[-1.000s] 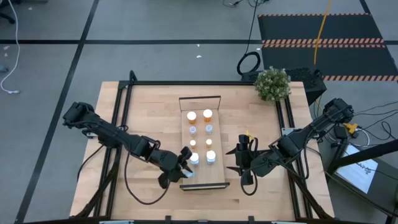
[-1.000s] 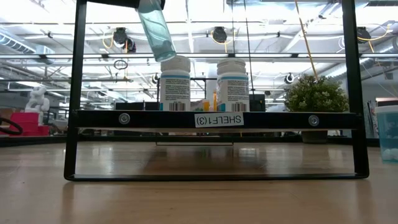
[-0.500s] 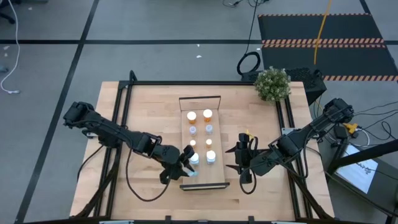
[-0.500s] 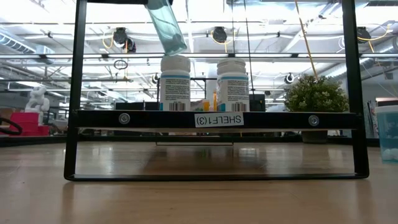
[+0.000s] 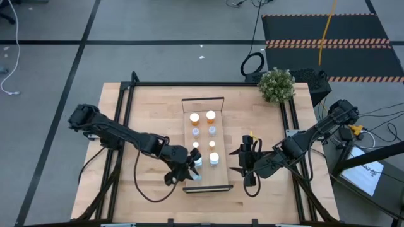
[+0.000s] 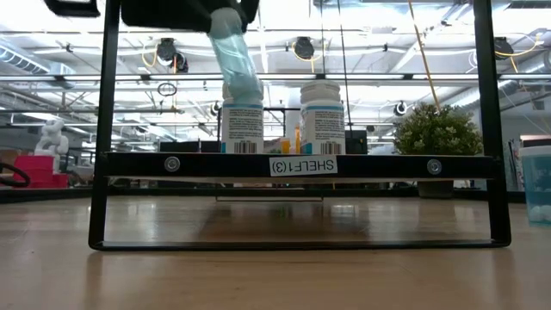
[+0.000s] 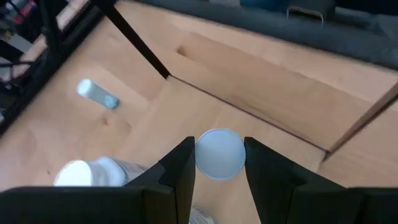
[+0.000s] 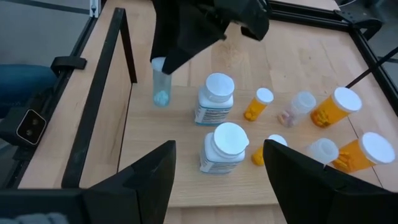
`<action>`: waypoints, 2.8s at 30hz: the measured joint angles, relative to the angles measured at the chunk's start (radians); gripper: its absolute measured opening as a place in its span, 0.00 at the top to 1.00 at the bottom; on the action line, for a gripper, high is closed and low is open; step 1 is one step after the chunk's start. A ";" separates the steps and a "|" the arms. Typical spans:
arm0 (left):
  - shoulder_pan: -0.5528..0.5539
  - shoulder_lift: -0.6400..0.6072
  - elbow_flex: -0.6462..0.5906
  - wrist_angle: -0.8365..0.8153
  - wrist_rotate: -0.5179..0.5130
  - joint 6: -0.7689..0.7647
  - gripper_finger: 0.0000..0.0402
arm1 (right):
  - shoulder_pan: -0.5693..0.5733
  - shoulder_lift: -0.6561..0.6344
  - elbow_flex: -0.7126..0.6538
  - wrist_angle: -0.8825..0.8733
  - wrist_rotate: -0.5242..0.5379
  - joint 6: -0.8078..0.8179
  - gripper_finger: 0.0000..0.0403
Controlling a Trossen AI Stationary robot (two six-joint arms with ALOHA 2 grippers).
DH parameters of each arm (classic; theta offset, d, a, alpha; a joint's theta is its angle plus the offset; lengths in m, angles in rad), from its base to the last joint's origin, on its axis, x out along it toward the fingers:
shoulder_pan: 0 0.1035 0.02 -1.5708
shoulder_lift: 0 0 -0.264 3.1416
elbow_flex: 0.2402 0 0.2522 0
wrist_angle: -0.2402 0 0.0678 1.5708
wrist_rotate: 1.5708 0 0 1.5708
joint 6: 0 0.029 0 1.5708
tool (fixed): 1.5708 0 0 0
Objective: Pick and place medicine bottles onto shelf by color
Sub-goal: Put the left blue medicine bottle on the shelf
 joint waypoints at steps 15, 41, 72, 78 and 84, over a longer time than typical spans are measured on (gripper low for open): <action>0.001 0.049 -0.001 0.004 0.000 0.000 0.68 | 0.000 0.000 0.000 0.007 -0.004 0.000 0.42; 0.020 0.088 0.058 -0.066 0.053 -0.037 0.68 | 0.000 0.000 0.000 0.021 -0.004 -0.008 0.42; 0.032 0.222 0.245 -0.282 0.043 -0.036 0.68 | 0.000 0.000 0.000 0.014 -0.005 -0.016 0.42; 0.032 0.222 0.245 -0.282 0.043 -0.037 0.68 | 0.000 0.000 0.000 0.014 -0.005 -0.016 0.42; 0.031 0.222 0.245 -0.281 0.039 -0.032 0.68 | 0.000 0.000 0.000 0.014 -0.005 -0.016 0.42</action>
